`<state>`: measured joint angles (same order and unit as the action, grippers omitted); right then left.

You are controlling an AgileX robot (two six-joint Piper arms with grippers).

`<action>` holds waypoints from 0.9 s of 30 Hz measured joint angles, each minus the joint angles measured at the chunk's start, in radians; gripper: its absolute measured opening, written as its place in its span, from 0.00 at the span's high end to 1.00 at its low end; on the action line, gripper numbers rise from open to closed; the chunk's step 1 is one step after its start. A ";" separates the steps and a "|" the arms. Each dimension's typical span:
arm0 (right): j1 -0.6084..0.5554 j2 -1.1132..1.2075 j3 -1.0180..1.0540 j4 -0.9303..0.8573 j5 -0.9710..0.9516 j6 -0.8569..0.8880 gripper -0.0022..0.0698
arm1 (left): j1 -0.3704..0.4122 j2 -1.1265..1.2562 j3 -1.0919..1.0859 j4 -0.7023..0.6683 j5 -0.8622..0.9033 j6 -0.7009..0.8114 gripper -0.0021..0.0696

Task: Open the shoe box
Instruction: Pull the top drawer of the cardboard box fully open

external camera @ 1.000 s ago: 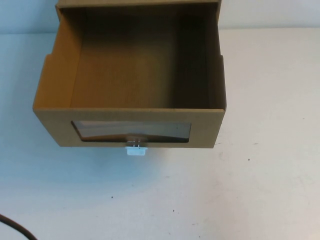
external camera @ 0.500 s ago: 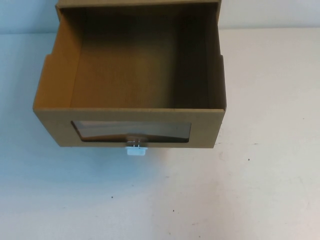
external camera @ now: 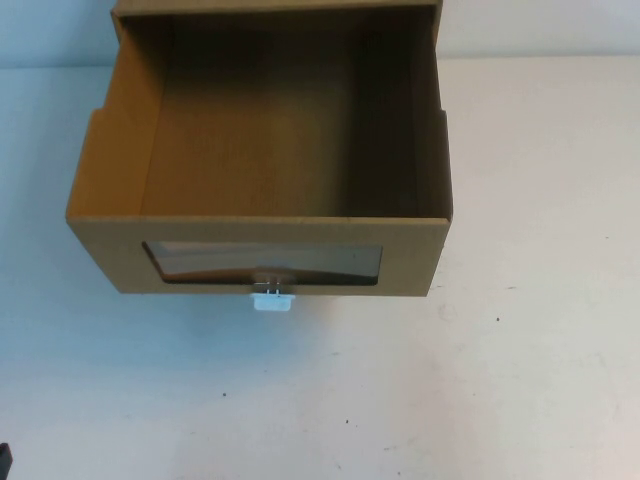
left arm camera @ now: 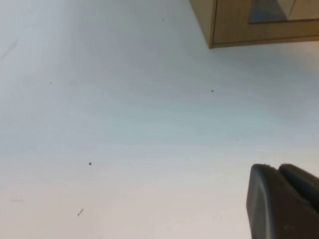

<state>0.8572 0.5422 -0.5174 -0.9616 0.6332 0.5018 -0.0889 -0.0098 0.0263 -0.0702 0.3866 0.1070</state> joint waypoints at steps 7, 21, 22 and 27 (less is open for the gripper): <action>0.000 0.000 0.000 0.000 0.000 0.000 0.99 | 0.000 0.000 0.000 0.000 0.001 0.000 0.98; -0.009 -0.013 0.000 -0.038 -0.006 0.000 0.99 | 0.000 0.000 0.000 0.000 0.001 0.000 0.98; -0.026 -0.026 0.000 -0.058 -0.019 0.000 0.99 | 0.000 0.000 0.000 0.000 0.001 0.000 0.98; -0.181 -0.142 0.000 -0.057 -0.100 0.040 0.99 | 0.000 -0.002 0.000 0.000 0.001 0.000 0.98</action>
<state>0.6762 0.4006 -0.5174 -1.0181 0.5332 0.5413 -0.0889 -0.0119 0.0263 -0.0702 0.3874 0.1070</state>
